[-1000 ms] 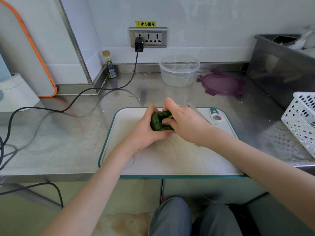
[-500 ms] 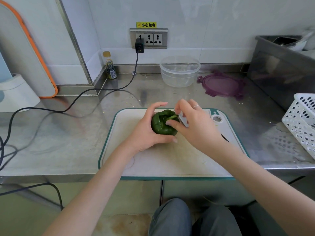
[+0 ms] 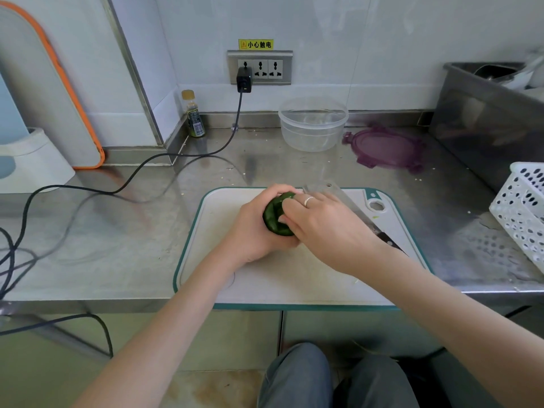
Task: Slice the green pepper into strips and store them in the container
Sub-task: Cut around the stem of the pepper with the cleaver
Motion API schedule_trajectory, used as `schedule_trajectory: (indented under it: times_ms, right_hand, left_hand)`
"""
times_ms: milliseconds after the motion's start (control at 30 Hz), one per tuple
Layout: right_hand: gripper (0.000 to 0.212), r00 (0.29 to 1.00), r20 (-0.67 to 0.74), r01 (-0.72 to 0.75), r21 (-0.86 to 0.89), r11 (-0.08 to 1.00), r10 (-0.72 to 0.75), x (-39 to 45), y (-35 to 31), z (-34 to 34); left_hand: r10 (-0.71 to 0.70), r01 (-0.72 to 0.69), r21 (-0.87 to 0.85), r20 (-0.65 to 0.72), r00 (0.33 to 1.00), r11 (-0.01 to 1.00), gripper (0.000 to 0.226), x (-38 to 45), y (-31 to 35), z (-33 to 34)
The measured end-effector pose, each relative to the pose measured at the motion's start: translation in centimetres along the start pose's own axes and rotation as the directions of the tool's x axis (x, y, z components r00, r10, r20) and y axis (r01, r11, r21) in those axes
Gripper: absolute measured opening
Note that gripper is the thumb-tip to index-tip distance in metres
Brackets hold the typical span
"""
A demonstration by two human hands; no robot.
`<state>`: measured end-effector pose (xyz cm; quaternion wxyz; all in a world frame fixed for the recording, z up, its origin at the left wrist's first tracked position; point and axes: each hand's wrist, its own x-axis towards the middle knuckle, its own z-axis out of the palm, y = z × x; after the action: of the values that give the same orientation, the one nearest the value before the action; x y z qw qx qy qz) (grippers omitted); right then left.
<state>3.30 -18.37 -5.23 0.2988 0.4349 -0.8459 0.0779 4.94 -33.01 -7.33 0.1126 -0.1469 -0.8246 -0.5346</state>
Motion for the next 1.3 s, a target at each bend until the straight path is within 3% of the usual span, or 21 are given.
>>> schedule_trajectory:
  times_ms: [100, 233, 300, 367, 433, 500, 567, 667, 733, 833, 933, 1033, 1133, 1200, 1300]
  right_hand:
    - [0.03, 0.999, 0.038, 0.016, 0.037, 0.999, -0.017, -0.5, 0.5, 0.0]
    - [0.019, 0.965, 0.139, -0.261, 0.372, 0.891, 0.224, 0.0, 1.5, 0.2]
    - [0.022, 0.942, 0.138, -0.334, 0.448, 0.829, 0.305, 0.2, 1.4, 0.6]
    - [0.021, 0.955, 0.08, -0.293, 0.398, 0.87, 0.285, 0.5, 0.7, 0.6]
    - [0.023, 0.992, 0.009, -0.125, 0.154, 0.98, 0.126, 0.3, 0.4, 0.6]
    - [0.028, 1.0, 0.028, -0.015, 0.037, 0.999, 0.014, 0.5, 0.8, 0.3]
    - [0.026, 0.995, 0.065, -0.088, 0.122, 0.989, 0.08, 0.7, 1.1, 0.2]
    - [0.024, 0.951, 0.14, -0.309, 0.358, 0.881, 0.277, 1.0, 1.9, 0.5]
    - [0.023, 0.935, 0.162, -0.355, 0.374, 0.857, 0.316, 0.9, 1.7, 0.8]
    - [0.022, 0.986, 0.019, -0.168, 0.137, 0.976, 0.167, 0.7, 0.6, 0.7]
    - [0.027, 1.0, 0.001, -0.031, -0.034, 0.999, 0.031, 0.7, 0.2, 0.9]
    - [0.025, 0.987, 0.027, -0.159, 0.099, 0.982, 0.157, 0.6, 0.9, 0.7]
    - [0.024, 0.901, 0.182, -0.433, 0.347, 0.832, 0.393, 0.5, 2.5, 0.8]
    - [0.024, 0.903, 0.199, -0.428, 0.348, 0.834, 0.38, 0.4, 2.4, 0.8]
    - [0.024, 0.958, 0.13, -0.286, 0.313, 0.906, 0.258, 0.6, 1.0, -0.1]
  left_hand:
    - [-0.021, 0.021, -0.017, 0.02, 1.0, 1.0, 0.056, 0.0, -0.1, 0.0]
    - [-0.062, 0.061, -0.057, -0.015, 0.998, 0.997, 0.055, 0.2, -0.3, 0.1]
    - [-0.092, 0.091, -0.07, -0.015, 0.996, 0.993, 0.056, 0.3, -0.4, 0.1]
    - [-0.106, 0.104, -0.062, -0.019, 0.994, 0.993, 0.057, 0.3, -0.5, 0.1]
    - [-0.096, 0.095, -0.036, -0.023, 0.995, 0.995, 0.056, 0.4, -0.4, 0.2]
    - [-0.105, 0.105, -0.011, -0.032, 0.994, 0.994, 0.054, 0.4, -0.4, 0.3]
    - [-0.127, 0.125, -0.027, -0.045, 0.991, 0.992, 0.055, 0.4, -0.4, 0.3]
    - [-0.154, 0.151, -0.056, -0.053, 0.987, 0.987, 0.058, 0.4, -0.2, 0.3]
    - [-0.167, 0.163, -0.053, -0.067, 0.984, 0.985, 0.056, 0.5, -0.1, 0.3]
    - [-0.154, 0.156, 0.018, -0.1, 0.983, 0.988, 0.051, 0.7, -0.3, 0.3]
    - [-0.143, 0.151, 0.072, -0.115, 0.983, 0.986, 0.05, 0.6, -0.3, 0.5]
    - [-0.151, 0.161, 0.081, -0.118, 0.981, 0.984, 0.055, 0.5, -0.2, 0.6]
    - [-0.17, 0.185, 0.114, -0.126, 0.977, 0.976, 0.059, 0.4, -0.2, 0.5]
    - [-0.182, 0.197, 0.124, -0.119, 0.976, 0.973, 0.06, 0.4, -0.3, 0.4]
    - [-0.182, 0.195, 0.102, -0.12, 0.976, 0.975, 0.061, 0.4, -0.4, 0.2]
